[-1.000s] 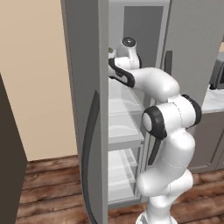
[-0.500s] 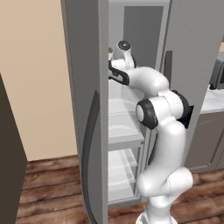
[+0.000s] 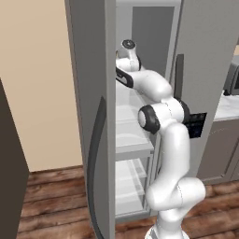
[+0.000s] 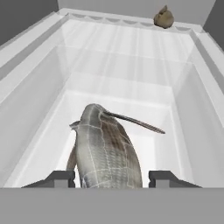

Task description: Take the fish out of the fridge, briefly rinse it in the sink, and place it on the tray next to the sink.

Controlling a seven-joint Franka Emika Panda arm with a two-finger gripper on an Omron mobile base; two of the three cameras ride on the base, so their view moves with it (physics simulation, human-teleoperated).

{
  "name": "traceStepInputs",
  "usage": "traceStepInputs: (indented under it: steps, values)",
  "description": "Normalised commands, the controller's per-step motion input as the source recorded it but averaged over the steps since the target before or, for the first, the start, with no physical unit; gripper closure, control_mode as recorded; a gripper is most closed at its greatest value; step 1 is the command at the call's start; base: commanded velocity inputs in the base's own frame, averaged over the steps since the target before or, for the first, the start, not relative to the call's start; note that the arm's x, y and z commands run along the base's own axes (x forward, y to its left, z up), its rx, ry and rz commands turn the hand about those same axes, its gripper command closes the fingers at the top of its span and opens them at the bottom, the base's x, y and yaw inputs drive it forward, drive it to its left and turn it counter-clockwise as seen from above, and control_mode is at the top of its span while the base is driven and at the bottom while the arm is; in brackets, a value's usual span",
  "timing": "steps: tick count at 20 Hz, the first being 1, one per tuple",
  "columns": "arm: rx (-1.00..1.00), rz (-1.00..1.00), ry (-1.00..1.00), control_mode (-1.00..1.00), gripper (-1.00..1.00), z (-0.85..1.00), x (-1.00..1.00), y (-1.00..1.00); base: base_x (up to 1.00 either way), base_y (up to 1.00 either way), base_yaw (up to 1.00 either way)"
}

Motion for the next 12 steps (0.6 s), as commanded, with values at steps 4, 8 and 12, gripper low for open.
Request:
traceStepInputs:
  steps: [4, 8, 12]
  values:
    - [0.0, 0.0, 0.0, -1.0, 1.0, -0.11, -0.3, 0.0, 0.0, 0.0, 0.0]
    - [0.0, -0.03, -0.05, -1.0, 1.0, -0.52, -0.94, 0.0, 0.0, 0.0, 0.0]
    - [0.0, 0.0, -0.24, -1.0, 1.0, -0.86, -1.0, -0.08, 0.0, 0.0, 0.0]
